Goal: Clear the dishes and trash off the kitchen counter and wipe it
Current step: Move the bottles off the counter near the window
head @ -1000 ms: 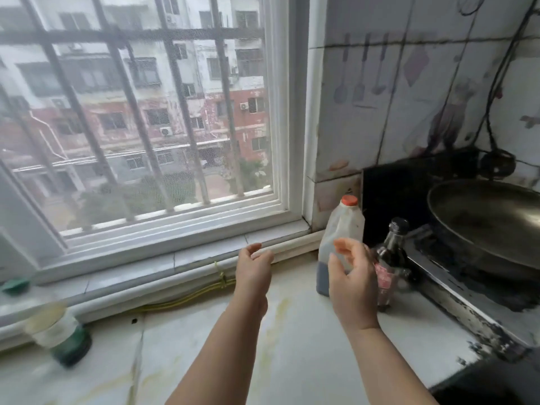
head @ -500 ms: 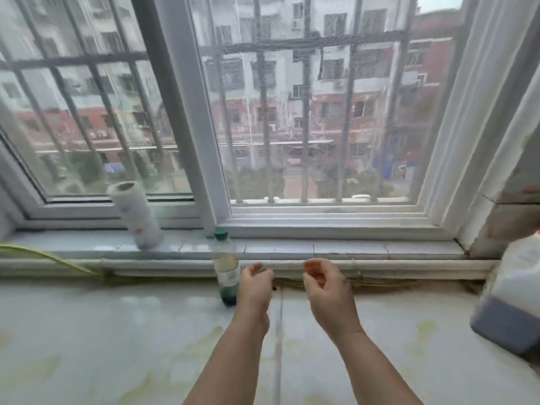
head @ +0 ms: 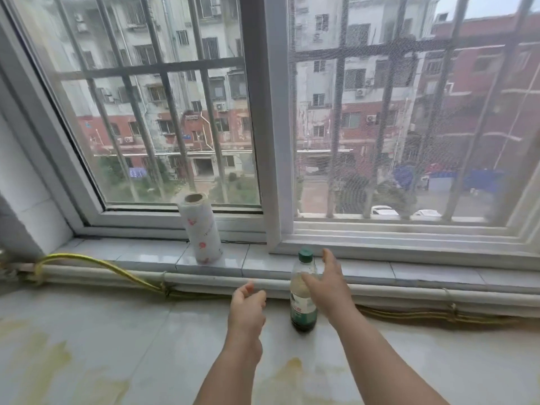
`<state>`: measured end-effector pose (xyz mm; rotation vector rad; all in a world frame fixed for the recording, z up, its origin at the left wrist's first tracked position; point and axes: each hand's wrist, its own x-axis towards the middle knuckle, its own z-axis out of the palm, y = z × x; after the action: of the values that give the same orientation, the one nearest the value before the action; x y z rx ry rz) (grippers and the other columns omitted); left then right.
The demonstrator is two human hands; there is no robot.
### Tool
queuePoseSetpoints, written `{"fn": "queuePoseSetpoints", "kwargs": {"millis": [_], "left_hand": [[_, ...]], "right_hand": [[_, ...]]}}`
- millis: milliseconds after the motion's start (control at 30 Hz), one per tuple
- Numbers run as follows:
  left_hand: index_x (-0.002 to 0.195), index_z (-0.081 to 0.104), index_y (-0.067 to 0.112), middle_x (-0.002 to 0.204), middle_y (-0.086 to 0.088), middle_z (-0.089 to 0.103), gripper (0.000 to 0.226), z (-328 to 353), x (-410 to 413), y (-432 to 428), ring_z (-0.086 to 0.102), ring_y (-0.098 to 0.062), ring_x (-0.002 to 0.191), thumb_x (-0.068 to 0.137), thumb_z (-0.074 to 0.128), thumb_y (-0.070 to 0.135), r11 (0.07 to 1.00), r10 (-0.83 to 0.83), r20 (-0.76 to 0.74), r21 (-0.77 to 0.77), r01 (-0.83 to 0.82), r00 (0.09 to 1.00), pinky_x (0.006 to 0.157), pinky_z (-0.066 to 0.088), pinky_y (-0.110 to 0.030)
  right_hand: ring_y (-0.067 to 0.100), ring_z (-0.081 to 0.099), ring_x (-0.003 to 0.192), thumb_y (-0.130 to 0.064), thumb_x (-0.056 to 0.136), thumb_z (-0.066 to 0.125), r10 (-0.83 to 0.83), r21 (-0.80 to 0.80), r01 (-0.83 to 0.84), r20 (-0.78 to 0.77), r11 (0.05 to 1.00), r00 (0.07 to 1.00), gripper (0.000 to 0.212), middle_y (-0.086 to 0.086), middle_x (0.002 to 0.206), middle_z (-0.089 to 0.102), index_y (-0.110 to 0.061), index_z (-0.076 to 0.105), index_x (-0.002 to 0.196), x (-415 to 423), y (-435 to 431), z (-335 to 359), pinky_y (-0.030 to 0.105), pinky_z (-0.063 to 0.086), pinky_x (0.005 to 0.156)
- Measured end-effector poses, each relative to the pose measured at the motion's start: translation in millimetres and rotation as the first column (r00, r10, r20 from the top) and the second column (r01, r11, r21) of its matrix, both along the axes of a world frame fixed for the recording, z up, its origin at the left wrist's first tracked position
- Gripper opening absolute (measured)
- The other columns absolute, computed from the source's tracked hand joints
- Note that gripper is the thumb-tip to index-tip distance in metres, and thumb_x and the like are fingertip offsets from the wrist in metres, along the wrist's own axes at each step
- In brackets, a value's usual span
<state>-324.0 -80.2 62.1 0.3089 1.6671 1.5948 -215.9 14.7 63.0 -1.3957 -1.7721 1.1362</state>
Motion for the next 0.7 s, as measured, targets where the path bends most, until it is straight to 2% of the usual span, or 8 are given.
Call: {"fn": "queuePoseSetpoints", "kwargs": {"millis": [67, 167, 267, 367, 533, 633, 700], "left_hand": [[0.12, 0.051, 0.016, 0.1, -0.004, 0.056, 0.026, -6, -8, -2, 0.048, -0.017, 0.08, 0.095, 0.049, 0.009, 1.0, -0.014, 0.003, -0.009, 0.014, 1.0, 0.07, 0.041, -0.029], [0.116, 0.052, 0.015, 0.087, -0.003, 0.053, 0.024, -12, -13, -1, 0.043, -0.016, 0.071, 0.094, 0.049, 0.007, 1.0, -0.027, 0.02, -0.012, 0.027, 0.999, 0.065, 0.037, -0.028], [0.115, 0.052, 0.015, 0.087, -0.002, 0.053, 0.023, -14, -11, 0, 0.044, -0.016, 0.073, 0.093, 0.049, 0.006, 0.999, -0.048, 0.035, -0.022, 0.049, 0.998, 0.065, 0.037, -0.027], [0.116, 0.052, 0.016, 0.091, -0.002, 0.055, 0.024, -16, -6, 5, 0.046, -0.017, 0.079, 0.093, 0.049, 0.007, 0.997, -0.072, 0.03, -0.02, 0.072, 0.997, 0.067, 0.039, -0.027], [0.123, 0.051, 0.014, 0.099, -0.003, 0.056, 0.029, -12, 27, 21, 0.05, -0.014, 0.079, 0.095, 0.049, 0.006, 0.987, -0.158, 0.02, -0.008, 0.158, 0.987, 0.069, 0.042, -0.028], [0.128, 0.048, 0.012, 0.12, -0.01, 0.055, 0.033, -8, 68, 32, 0.054, -0.012, 0.082, 0.096, 0.048, 0.006, 0.967, -0.254, 0.026, -0.003, 0.254, 0.967, 0.069, 0.045, -0.029], [0.128, 0.048, 0.012, 0.119, -0.011, 0.055, 0.033, -6, 103, 38, 0.055, -0.013, 0.083, 0.096, 0.048, 0.005, 0.95, -0.313, 0.031, 0.003, 0.313, 0.949, 0.068, 0.045, -0.028]], "right_hand": [[0.025, 0.027, 0.14, -0.023, 0.091, 0.057, -0.027, -0.018, 0.027, -0.015, 0.999, 1.0, 0.072, 0.002, 0.155, 0.024, -0.023, 0.016, 0.151, -12, 7, -1, 0.04, 0.027, 0.114], [0.027, 0.037, 0.132, -0.026, 0.092, 0.056, -0.048, -0.08, 0.045, -0.034, 0.996, 0.998, 0.062, 0.004, 0.148, 0.034, -0.024, 0.027, 0.146, -27, 13, -5, 0.044, 0.033, 0.109], [0.026, 0.05, 0.112, -0.029, 0.091, 0.057, -0.058, -0.098, 0.056, -0.024, 0.994, 0.998, 0.036, 0.004, 0.128, 0.05, -0.023, 0.046, 0.125, -33, 12, -11, 0.041, 0.042, 0.097], [0.025, 0.057, 0.098, -0.029, 0.091, 0.056, -0.11, -0.051, 0.106, -0.078, 0.993, 0.991, 0.019, 0.003, 0.108, 0.06, -0.024, 0.048, 0.107, -25, 5, -15, 0.04, 0.047, 0.089], [0.021, 0.061, 0.093, -0.028, 0.092, 0.058, -0.207, -0.054, 0.2, -0.298, 0.978, 0.932, 0.011, -0.001, 0.095, 0.062, -0.026, 0.05, 0.1, 21, -10, -8, 0.044, 0.053, 0.084], [0.016, 0.061, 0.094, -0.029, 0.092, 0.058, -0.229, -0.058, 0.223, -0.356, 0.973, 0.906, 0.013, -0.002, 0.099, 0.063, -0.027, 0.052, 0.103, 68, -18, 2, 0.042, 0.055, 0.084], [0.013, 0.062, 0.093, -0.028, 0.091, 0.06, -0.278, -0.044, 0.282, -0.363, 0.958, 0.889, 0.013, -0.006, 0.098, 0.065, -0.029, 0.054, 0.102, 107, -22, 6, 0.039, 0.055, 0.083]]}}
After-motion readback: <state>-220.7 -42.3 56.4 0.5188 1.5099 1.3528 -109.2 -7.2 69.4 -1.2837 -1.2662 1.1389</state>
